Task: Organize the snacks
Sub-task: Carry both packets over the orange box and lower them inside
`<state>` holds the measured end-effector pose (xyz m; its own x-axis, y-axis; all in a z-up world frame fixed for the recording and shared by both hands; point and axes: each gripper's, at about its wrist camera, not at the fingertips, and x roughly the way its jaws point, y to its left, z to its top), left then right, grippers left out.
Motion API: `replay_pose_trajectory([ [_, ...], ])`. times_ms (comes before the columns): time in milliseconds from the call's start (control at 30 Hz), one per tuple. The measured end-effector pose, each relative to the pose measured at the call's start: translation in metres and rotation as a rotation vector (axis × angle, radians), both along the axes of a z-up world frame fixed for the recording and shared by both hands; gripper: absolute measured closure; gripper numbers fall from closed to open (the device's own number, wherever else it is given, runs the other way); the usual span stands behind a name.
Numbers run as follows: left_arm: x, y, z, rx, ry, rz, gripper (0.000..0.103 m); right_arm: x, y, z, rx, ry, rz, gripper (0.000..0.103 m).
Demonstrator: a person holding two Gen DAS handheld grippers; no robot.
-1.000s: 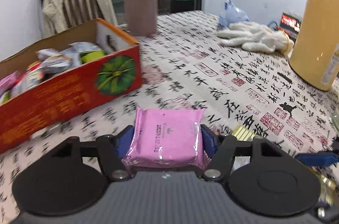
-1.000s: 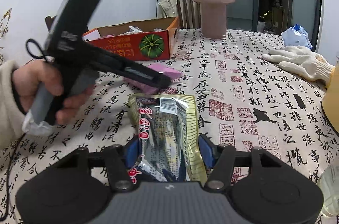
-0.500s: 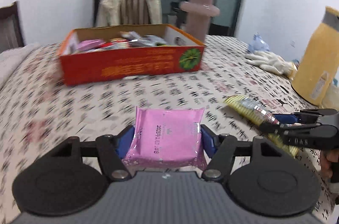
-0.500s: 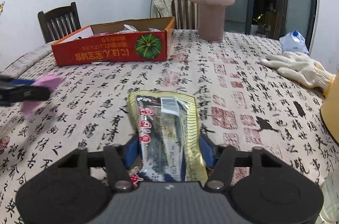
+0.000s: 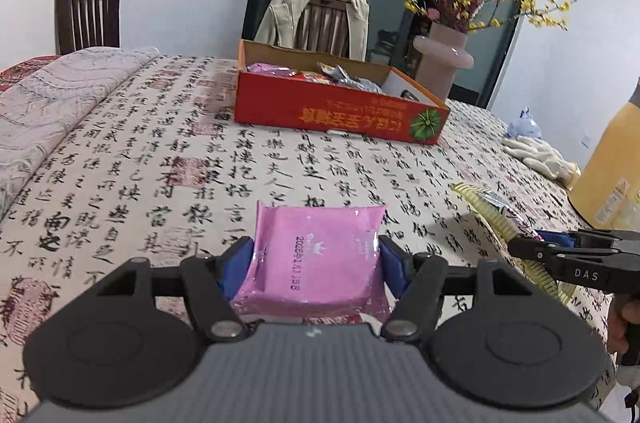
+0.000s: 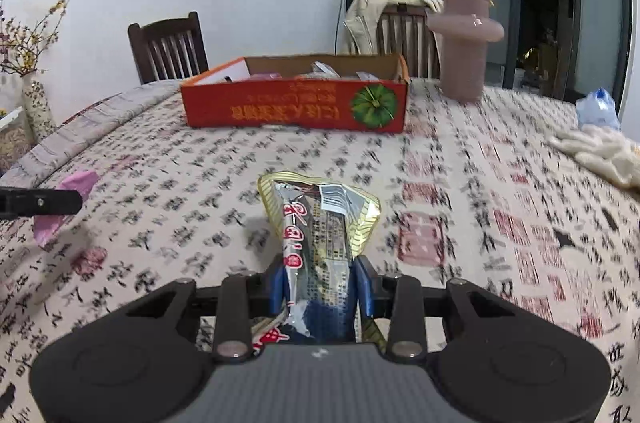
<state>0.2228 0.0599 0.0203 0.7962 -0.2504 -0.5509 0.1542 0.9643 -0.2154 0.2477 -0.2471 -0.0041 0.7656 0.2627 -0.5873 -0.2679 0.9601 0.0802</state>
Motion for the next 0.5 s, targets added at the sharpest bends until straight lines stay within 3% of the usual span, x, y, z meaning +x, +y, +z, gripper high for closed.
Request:
replay_pose_trajectory([
  [267,0.036,0.008,0.033,-0.036,-0.067,-0.036,0.036,0.020,0.018,0.021,-0.017,-0.035,0.021,0.068],
  [367,0.068,0.007,0.053,-0.026,-0.116,-0.040,0.036,0.042,0.016,0.039,0.057,-0.056,0.041,0.068],
  [500,0.129,0.001,0.075,0.001,-0.167,-0.035,0.036,0.085,0.022,0.069,0.037,-0.133,0.050,0.068],
])
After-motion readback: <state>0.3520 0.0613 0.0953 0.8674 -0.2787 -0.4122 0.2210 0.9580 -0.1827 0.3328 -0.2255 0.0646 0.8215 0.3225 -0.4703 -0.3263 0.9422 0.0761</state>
